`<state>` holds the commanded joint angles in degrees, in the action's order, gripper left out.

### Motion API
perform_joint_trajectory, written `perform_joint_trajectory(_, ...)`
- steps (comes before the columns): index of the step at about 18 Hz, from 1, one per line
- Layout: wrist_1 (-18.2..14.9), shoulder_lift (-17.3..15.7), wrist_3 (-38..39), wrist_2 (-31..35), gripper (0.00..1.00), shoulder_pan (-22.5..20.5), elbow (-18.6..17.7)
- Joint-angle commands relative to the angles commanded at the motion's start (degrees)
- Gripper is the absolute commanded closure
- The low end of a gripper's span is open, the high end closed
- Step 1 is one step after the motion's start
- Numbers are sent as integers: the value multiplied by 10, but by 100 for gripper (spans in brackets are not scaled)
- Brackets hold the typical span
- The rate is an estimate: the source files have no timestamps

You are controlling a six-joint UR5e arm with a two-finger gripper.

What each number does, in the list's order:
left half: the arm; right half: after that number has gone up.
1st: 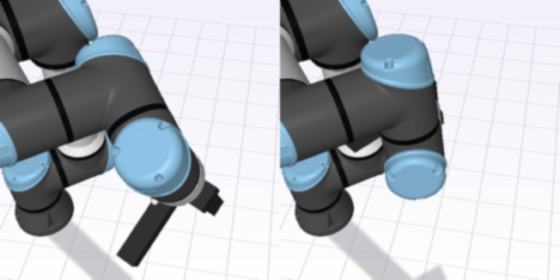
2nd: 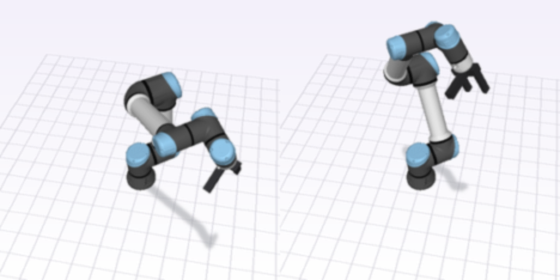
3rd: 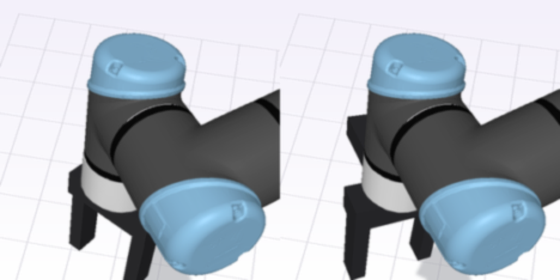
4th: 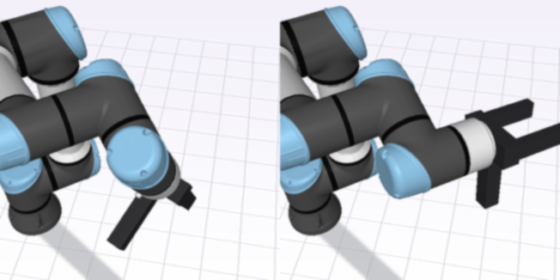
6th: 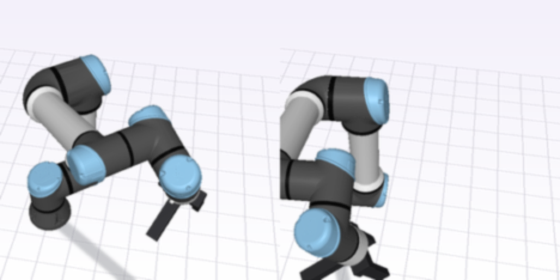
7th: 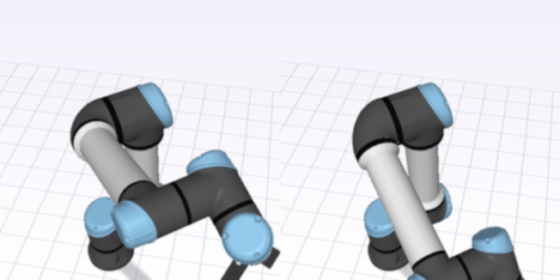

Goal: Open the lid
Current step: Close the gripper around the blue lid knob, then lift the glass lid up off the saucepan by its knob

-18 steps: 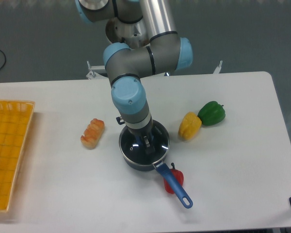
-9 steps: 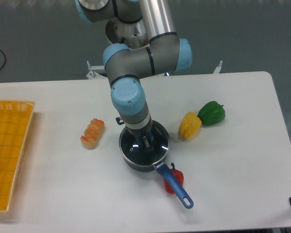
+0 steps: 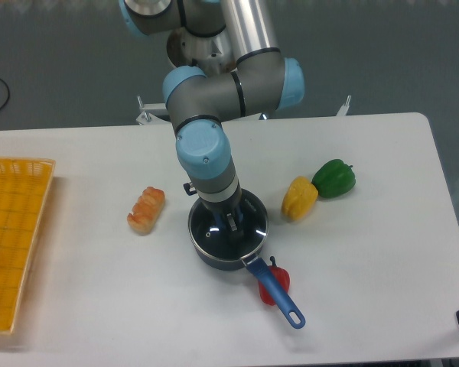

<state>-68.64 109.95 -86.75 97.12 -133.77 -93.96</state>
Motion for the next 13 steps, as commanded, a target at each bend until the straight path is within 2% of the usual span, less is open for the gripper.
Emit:
perform_joint_trajectory(10, -68, -3, 0, -37, 38, -17, 60)
perform_joint_trajectory(13, -75, -4, 0, -45, 39, -24, 68)
